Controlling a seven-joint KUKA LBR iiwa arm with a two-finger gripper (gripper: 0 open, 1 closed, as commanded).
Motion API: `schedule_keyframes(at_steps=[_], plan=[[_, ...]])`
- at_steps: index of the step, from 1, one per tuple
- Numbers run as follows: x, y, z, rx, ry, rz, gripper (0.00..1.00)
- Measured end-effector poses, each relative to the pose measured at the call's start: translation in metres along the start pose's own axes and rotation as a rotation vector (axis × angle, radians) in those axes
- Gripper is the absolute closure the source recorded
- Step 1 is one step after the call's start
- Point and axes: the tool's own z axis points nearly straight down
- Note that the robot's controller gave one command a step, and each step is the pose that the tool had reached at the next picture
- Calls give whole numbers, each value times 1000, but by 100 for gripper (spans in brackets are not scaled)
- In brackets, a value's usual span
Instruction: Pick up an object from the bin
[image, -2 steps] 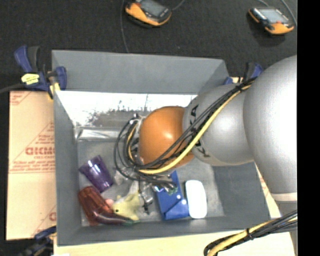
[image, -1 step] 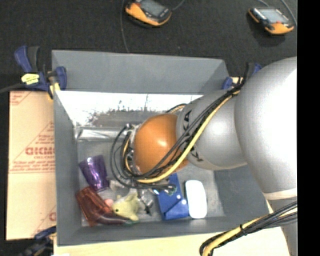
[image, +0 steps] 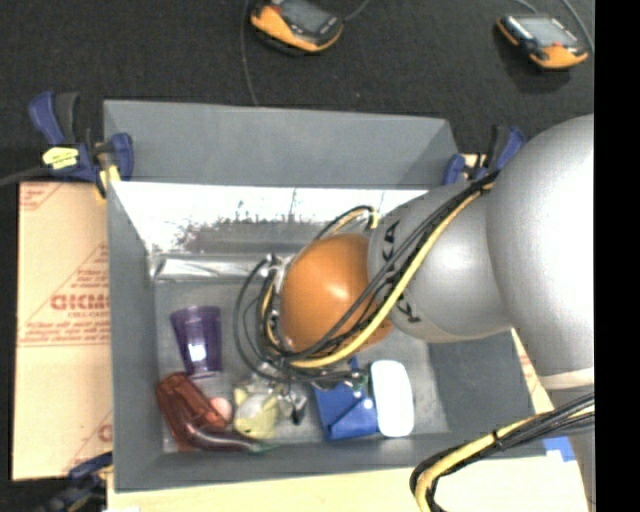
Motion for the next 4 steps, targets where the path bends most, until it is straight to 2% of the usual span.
schedule_keyframes(at_steps=[1, 2, 4], plan=[[0, 0, 0, 0, 0, 0, 100], [2, 2, -15, -6, 6, 1, 100], [1, 2, -117, -6, 4, 4, 100]])
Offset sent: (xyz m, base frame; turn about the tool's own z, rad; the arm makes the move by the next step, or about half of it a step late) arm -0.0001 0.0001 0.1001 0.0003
